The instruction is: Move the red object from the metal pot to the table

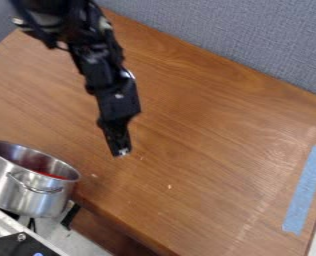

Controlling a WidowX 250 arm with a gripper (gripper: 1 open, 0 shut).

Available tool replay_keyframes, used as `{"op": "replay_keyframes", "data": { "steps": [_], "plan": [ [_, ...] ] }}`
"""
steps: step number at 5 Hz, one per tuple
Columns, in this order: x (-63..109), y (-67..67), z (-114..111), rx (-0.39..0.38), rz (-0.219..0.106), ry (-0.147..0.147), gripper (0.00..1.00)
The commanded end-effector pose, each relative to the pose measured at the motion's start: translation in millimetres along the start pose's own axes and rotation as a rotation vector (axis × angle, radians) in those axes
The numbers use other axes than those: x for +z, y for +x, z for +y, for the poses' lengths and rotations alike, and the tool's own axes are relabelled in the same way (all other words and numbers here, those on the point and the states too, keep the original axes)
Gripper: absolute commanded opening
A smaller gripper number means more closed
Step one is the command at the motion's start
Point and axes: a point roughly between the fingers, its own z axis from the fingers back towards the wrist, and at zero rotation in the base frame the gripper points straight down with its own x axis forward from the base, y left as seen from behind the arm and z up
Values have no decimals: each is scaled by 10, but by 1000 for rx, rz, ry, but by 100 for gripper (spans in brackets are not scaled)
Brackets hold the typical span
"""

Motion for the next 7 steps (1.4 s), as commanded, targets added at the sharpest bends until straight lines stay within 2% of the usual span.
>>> {"op": "replay_keyframes", "data": {
  "steps": [1,2,3,4,5,6,7],
  "plan": [
    [379,-70,-137,209,-130,82,0],
    [509,-119,-402,415,-211,116,0],
    [459,-139,-737,272,-163,68,0],
    [350,0,-952,119,-101,20,0],
    [226,312,-1115,222,-117,25,0],
    [136,590,-1253,379,-174,46,0],
    [-190,923,-1246,397,-173,39,0]
  ]
}}
